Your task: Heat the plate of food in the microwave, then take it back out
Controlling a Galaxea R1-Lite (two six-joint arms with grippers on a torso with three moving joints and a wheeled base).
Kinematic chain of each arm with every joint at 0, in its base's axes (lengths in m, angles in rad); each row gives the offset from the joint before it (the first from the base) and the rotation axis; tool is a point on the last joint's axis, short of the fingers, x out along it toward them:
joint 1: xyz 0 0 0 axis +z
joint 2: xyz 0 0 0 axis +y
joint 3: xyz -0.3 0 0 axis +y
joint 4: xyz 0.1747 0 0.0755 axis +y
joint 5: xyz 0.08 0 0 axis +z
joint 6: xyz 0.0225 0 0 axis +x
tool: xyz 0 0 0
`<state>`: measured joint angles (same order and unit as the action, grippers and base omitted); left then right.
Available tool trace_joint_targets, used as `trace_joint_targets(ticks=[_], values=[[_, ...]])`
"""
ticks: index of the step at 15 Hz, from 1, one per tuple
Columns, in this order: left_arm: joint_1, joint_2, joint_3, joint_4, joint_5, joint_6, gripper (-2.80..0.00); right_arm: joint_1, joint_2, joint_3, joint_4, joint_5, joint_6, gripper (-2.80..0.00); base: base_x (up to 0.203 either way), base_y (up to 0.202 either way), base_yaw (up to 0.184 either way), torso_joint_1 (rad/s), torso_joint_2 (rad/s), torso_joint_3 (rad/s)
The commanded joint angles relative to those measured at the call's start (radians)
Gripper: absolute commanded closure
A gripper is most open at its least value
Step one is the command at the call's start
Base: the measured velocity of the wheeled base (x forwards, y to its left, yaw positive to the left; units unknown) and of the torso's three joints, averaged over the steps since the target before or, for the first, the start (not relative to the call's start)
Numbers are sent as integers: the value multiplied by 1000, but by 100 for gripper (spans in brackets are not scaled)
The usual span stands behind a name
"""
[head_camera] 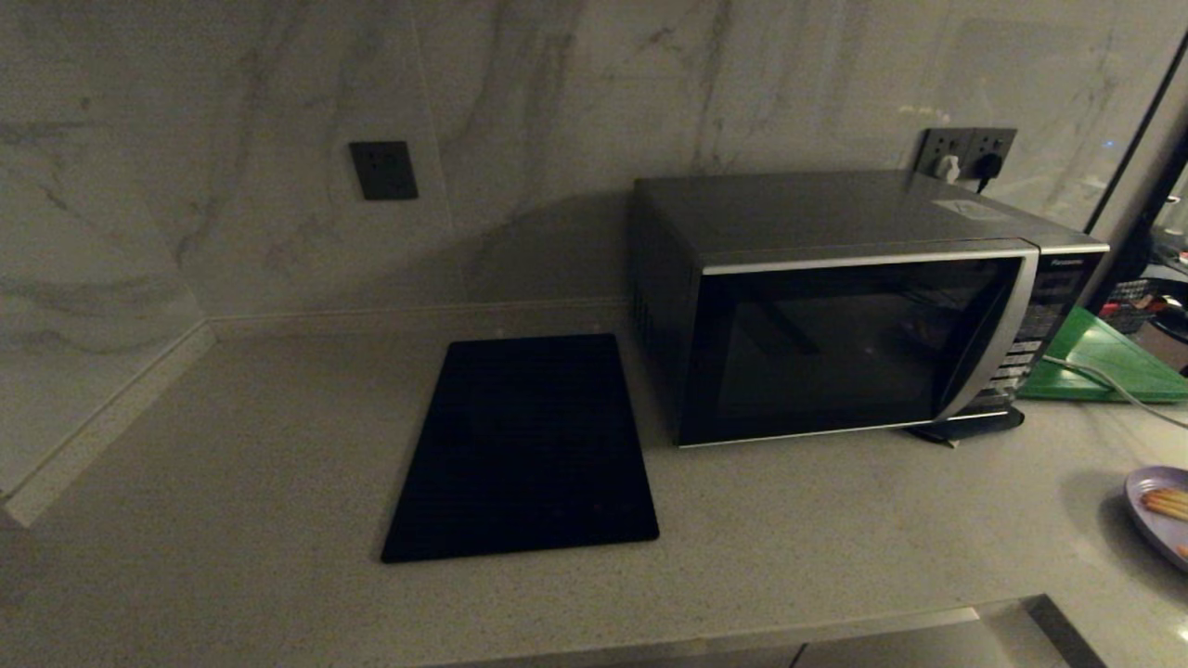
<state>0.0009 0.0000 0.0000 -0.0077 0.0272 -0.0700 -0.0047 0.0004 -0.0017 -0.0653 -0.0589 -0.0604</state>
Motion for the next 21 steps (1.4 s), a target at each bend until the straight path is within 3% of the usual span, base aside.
trace_joint_targets(ticks=[1,6,21], values=[[1,2,0,0,0,-1,0,0,0,5,-1,-1,-2,0,0,0,0,0,0,0],[1,2,0,0,0,-1,0,0,0,5,4,10,33,0,0,0,0,0,0,0],[1,2,0,0,0,-1,0,0,0,5,4,8,39,0,0,0,0,0,0,0]])
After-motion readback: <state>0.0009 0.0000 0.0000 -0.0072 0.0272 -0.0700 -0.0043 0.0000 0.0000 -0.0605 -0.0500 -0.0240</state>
